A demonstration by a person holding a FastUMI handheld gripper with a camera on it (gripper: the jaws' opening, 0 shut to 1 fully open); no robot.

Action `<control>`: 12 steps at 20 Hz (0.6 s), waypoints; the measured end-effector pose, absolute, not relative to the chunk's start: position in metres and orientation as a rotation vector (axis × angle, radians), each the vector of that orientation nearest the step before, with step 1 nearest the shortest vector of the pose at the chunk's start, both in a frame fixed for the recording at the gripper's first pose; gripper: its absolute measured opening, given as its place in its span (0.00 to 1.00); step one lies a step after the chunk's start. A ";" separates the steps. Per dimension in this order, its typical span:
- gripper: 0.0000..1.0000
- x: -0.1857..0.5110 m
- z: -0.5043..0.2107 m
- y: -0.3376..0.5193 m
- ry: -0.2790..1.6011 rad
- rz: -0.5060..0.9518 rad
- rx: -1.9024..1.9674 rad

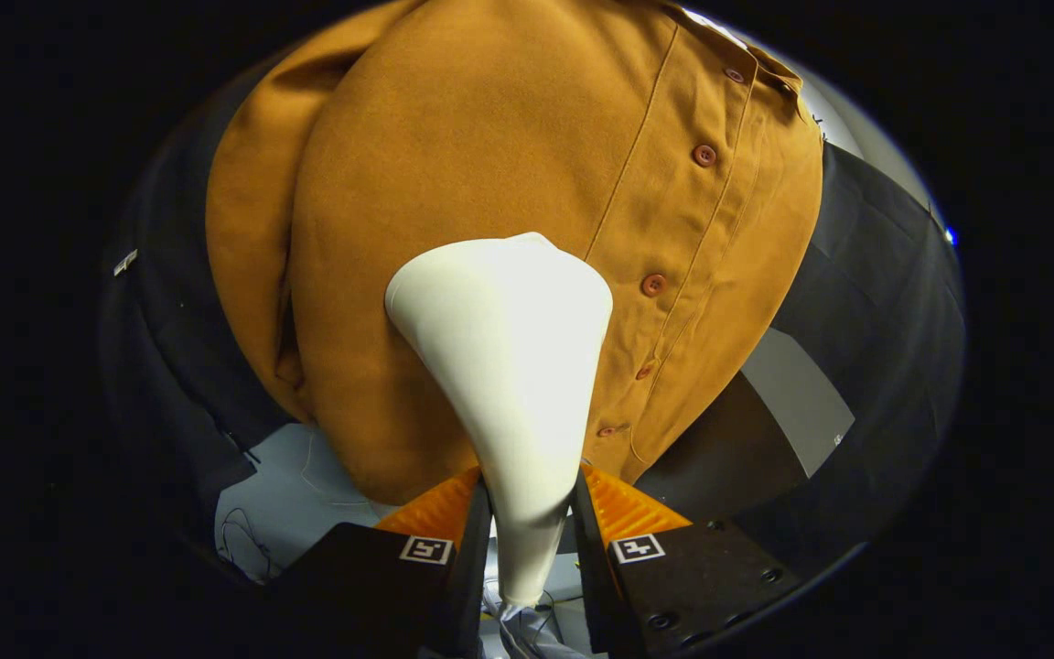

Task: Iron the clothes twice with a garment steamer, once on the left side and once on the right side.

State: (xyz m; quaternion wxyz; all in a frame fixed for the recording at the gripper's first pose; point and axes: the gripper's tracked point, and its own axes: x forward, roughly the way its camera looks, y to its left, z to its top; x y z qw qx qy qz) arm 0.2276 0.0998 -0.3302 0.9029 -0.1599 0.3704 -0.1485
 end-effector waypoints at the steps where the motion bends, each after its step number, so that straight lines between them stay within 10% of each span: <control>1: 0.49 0.225 -0.331 0.099 0.770 -0.303 -0.335; 12: 0.48 0.199 -0.253 0.068 0.645 -0.285 -0.257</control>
